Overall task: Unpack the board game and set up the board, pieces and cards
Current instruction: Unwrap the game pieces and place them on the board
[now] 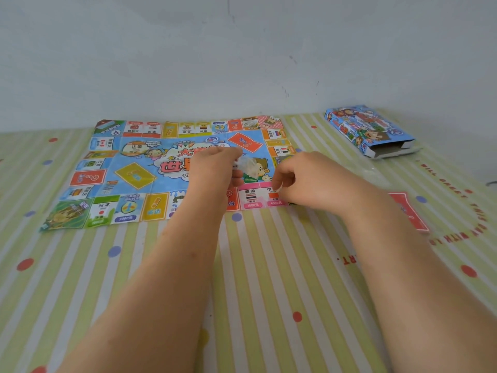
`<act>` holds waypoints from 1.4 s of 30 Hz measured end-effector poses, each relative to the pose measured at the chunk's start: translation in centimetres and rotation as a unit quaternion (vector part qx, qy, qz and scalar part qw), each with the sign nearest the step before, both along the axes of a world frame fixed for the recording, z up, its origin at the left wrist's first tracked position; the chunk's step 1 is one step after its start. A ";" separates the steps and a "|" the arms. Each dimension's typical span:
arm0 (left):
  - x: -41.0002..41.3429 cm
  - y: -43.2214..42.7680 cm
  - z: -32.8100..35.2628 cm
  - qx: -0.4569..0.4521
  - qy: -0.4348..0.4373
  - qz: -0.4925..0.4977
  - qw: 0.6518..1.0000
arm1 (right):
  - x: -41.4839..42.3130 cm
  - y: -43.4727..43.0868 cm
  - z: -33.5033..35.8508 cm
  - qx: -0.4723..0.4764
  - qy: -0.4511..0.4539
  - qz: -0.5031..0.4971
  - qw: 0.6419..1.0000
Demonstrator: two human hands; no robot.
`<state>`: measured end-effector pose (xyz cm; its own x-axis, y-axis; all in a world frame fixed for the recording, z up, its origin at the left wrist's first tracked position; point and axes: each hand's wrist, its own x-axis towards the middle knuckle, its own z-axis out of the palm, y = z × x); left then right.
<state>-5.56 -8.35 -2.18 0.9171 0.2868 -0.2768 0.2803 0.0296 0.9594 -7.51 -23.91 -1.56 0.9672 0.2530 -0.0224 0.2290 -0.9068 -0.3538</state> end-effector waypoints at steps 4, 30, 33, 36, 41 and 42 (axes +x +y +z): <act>-0.1 0.1 0.1 -0.001 0.002 -0.003 1.000 | 0.3 -0.4 -0.1 0.025 -0.015 -0.009 1.000; 0.0 0.0 0.1 -0.003 0.004 0.003 1.000 | 0.4 -0.8 0.1 0.028 -0.001 -0.037 0.999; -0.1 0.0 0.1 -0.003 0.006 0.004 1.000 | 0.5 -0.5 -0.2 0.002 0.009 -0.034 0.999; 0.0 0.1 0.2 -0.003 0.005 0.006 1.000 | 0.5 -0.7 -0.1 -0.002 0.011 -0.043 0.999; 0.0 0.0 0.1 -0.006 0.005 0.005 1.000 | 0.4 -1.2 0.1 0.005 0.018 -0.054 0.998; 0.0 0.1 0.1 -0.006 0.005 0.005 1.000 | 0.5 -1.2 0.1 0.008 0.016 -0.056 0.998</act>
<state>-5.53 -8.29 -2.13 0.9114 0.2930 -0.2889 0.2888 0.0444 0.9563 -7.02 -25.14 -1.48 0.9883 0.1439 -0.0509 0.1147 -0.9202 -0.3743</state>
